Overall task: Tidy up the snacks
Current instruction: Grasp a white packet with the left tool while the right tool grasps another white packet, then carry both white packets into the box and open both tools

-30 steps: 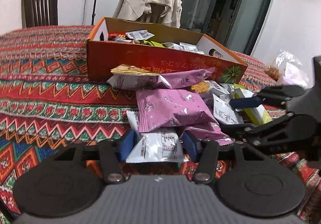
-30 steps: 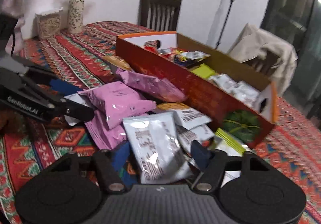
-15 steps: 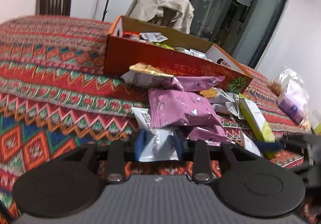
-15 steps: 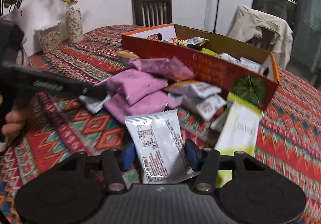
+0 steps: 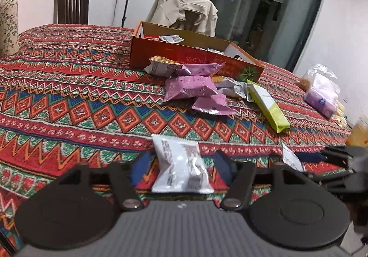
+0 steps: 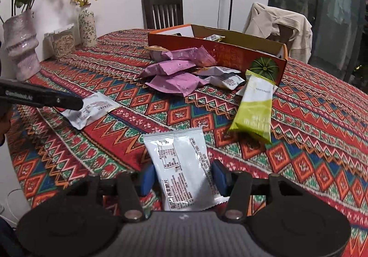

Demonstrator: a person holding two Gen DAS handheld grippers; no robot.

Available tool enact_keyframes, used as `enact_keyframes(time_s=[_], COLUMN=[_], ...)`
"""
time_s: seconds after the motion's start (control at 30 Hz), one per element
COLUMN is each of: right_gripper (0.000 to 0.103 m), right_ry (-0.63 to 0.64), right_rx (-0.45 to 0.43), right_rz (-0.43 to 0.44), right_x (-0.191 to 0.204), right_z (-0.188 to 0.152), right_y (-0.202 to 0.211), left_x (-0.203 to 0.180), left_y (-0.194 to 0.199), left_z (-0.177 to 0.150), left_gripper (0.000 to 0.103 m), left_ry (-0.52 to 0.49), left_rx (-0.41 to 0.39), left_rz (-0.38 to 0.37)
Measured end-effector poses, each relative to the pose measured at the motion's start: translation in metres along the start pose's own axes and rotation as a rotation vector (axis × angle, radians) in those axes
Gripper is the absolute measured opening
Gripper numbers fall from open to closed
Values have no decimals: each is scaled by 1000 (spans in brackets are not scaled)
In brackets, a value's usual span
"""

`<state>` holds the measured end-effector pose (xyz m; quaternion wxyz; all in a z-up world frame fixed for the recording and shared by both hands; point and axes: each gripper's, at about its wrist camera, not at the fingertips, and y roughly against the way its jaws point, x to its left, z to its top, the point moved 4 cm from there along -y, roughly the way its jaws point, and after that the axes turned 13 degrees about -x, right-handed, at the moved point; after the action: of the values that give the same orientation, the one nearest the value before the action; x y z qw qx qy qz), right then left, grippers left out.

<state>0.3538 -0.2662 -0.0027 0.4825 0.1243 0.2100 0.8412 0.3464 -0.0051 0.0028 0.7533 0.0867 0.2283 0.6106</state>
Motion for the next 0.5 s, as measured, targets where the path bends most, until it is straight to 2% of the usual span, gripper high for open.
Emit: enact_keyframes(time_s=[0.13,0.17,0.2,0.23,0.27,0.33,0.43,0.5], right_gripper=[52,52,52,52,52,52,51,50], right_ry=[-9,-16,-28,-40,-51,-75,-137,-150], right_rx=[-18,-23,-31,-37,-43,-55,-67,-64], right_rz=[-9,-11,-14,-18,-23,-30,1,18], right_x=[1,-1,-2,-4,-6,-10,-16,-16], right_z=[-4,-5,-6,-7,-8,-11,-10,-7], right_y=[5,6,8,9,11,14,17,15], left_x=[-9,-11,-12,-14,-15,-13,-7,-4], left_y=[-26,-27,-27,-26,-25,-22,-15,-9], left_z=[-8,-9,-11,-12,-13,-13,-11,-8], left_gripper=[65,64,60,49,47,41,41,41], left_ry=[-50,-72,-98,-126,-140,-126,-95,-61], left_rx=[50,33,39,42,43,46,43,31], left_rz=[48,62,67,73,69,66,57,24])
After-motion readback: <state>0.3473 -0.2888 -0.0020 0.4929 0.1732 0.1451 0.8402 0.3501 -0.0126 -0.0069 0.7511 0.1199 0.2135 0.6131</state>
